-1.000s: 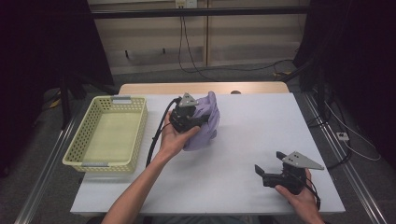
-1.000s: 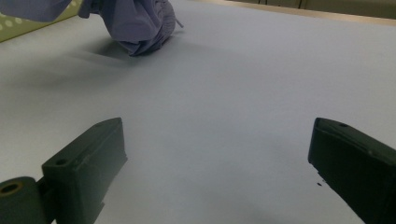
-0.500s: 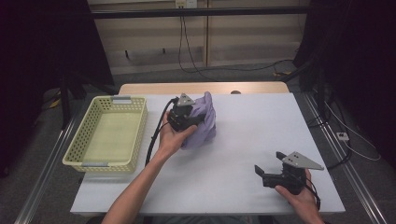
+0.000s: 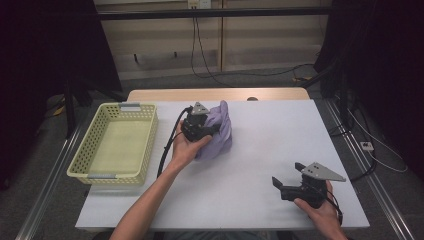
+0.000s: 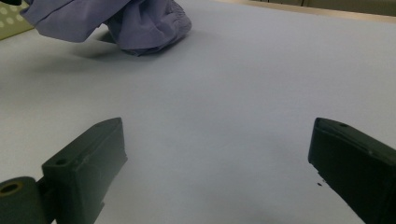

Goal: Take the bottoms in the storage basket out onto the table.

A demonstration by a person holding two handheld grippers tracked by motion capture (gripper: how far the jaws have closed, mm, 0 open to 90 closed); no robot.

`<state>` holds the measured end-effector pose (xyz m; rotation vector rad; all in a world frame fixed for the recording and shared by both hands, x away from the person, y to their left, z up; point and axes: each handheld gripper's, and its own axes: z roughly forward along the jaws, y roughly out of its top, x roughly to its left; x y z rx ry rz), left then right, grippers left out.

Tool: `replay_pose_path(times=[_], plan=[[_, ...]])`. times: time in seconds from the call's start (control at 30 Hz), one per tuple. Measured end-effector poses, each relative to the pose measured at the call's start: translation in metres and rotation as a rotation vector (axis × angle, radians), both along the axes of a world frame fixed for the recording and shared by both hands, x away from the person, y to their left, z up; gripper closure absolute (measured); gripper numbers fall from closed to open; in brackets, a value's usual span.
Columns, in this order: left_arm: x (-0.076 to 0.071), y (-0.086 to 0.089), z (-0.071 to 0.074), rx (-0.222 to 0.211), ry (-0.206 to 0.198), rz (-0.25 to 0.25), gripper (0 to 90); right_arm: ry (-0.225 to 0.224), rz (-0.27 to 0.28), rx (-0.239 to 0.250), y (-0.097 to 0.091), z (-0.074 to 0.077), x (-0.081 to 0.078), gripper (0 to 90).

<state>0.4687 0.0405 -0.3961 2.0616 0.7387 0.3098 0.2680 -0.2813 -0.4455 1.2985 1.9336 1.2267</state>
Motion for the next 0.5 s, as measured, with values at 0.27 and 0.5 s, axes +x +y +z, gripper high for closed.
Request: replay_pose_path(times=[0.27,0.5], plan=[[-0.003,-0.01,-0.009,0.031,0.018,-0.031,70.3,0.0,0.003,-0.003,0.0,0.0,0.0,4.2],[-0.007,-0.021,-0.018,0.053,0.037,-0.068,67.1,0.002,0.0,-0.001,-0.001,0.0,0.0,4.2]])
